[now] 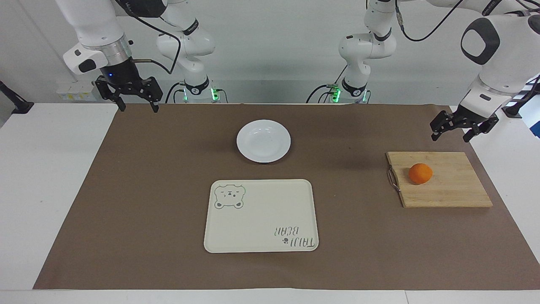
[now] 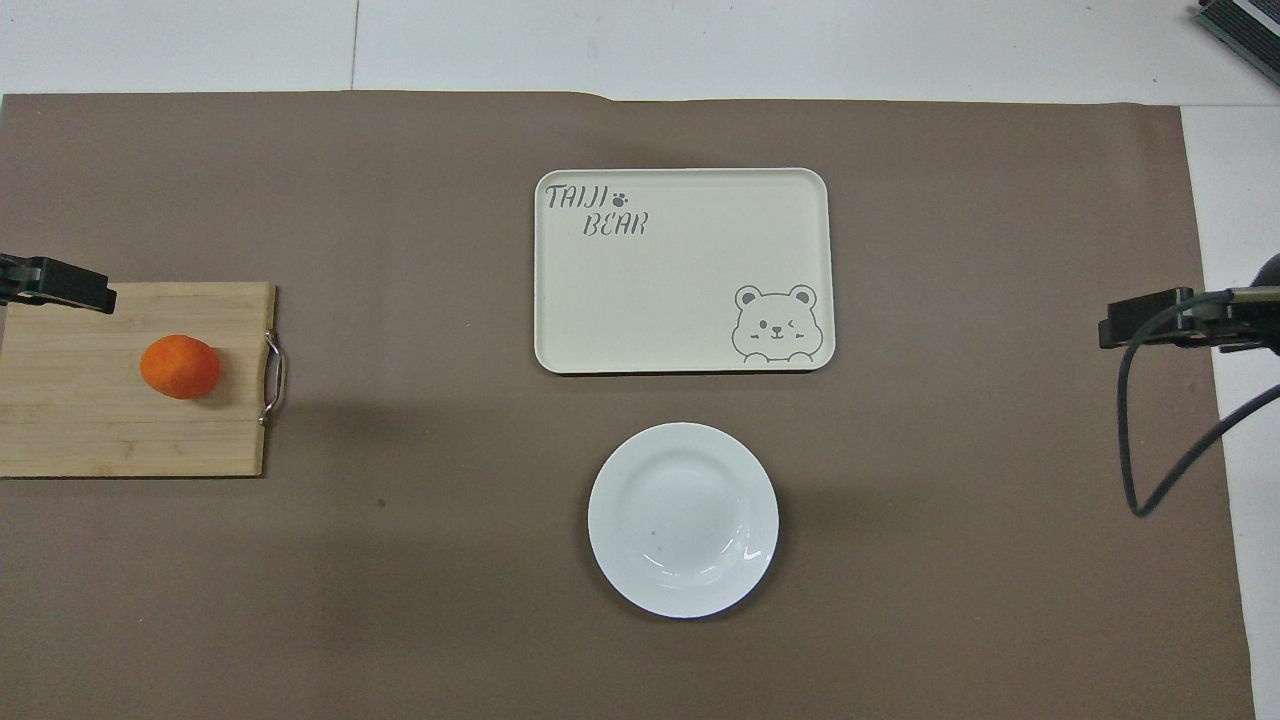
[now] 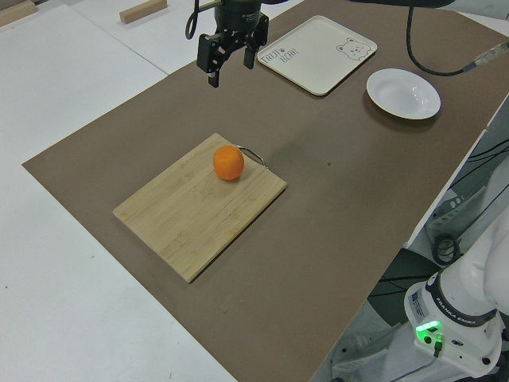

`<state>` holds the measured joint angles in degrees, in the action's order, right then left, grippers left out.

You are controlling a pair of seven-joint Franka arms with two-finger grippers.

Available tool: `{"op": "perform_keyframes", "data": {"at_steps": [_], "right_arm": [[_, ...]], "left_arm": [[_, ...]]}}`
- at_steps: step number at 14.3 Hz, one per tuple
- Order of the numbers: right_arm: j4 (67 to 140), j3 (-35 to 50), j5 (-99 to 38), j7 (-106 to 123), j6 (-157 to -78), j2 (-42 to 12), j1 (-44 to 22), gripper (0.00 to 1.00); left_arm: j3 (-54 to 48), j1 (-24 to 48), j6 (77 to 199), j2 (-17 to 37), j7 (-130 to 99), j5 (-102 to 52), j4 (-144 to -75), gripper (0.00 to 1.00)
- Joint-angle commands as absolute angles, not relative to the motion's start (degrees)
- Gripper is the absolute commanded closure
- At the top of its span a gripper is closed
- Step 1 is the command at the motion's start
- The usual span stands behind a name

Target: Place orange and plate with both arms

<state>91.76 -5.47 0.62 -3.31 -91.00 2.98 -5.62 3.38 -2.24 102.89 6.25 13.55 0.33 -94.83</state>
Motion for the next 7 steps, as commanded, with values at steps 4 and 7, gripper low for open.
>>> {"op": "perform_keyframes", "data": {"at_steps": [4,7], "right_arm": [[92.20,-5.27,-0.79,-2.55,-91.05,3.43,-5.01,0.00],[92.29,-5.27,-0.79,-2.55,-91.05,3.43,-5.01,0.00]], "left_arm": [[3.08,-3.25,111.87,7.72,14.59,0.79,-102.21,0.00],[3.08,-4.75,114.77,11.24,15.47,0.70,-102.65,0.00]]}}
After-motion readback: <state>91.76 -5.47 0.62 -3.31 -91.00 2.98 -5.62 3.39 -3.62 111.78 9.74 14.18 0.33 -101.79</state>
